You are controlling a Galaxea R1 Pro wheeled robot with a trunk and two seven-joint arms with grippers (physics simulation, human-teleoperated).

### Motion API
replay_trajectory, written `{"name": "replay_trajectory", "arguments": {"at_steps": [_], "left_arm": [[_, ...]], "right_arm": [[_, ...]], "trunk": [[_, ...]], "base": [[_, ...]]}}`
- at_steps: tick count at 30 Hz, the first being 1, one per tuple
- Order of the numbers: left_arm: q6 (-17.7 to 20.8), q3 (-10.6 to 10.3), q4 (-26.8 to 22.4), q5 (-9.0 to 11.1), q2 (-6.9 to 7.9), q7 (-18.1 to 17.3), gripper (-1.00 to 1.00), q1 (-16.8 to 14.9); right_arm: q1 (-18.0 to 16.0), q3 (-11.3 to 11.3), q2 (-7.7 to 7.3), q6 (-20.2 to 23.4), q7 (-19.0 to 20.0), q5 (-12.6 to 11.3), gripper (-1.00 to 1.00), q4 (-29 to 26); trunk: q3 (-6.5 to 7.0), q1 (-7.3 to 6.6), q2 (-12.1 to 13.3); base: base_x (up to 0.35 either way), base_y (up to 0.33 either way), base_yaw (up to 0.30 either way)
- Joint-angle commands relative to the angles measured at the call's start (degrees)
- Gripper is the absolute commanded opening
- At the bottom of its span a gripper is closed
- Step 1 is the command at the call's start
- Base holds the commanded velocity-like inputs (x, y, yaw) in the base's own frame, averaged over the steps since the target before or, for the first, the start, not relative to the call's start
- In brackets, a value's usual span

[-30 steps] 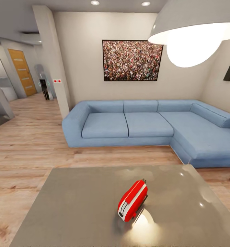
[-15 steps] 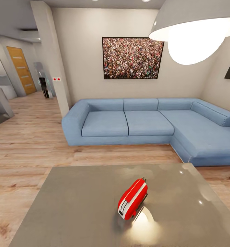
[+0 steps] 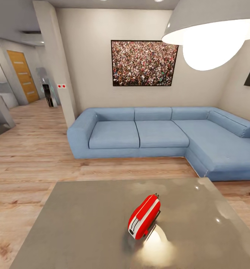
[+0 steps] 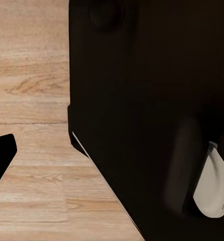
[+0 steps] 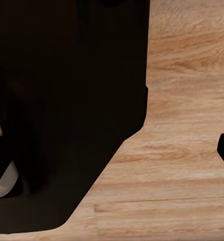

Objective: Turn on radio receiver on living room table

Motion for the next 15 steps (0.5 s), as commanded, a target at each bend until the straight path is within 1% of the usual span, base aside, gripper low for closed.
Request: {"name": "replay_trajectory", "arguments": {"at_steps": [1, 15], "left_arm": [[0.0, 0.0, 0.0, 0.0, 0.01, 0.0, 1.00, 0.0], [0.0, 0.0, 0.0, 0.0, 0.07, 0.0, 1.00, 0.0]], "right_arm": [[0.0, 0.0, 0.01, 0.0, 0.0, 0.0, 1.00, 0.0], [0.0, 0.1, 0.12, -0.2, 0.0, 0.3, 1.00, 0.0]], "trunk": [[0.00, 0.00, 0.0], [0.00, 0.00, 0.0]], "base": [[0.000, 0.000, 0.000], [0.000, 0.000, 0.000]]}}
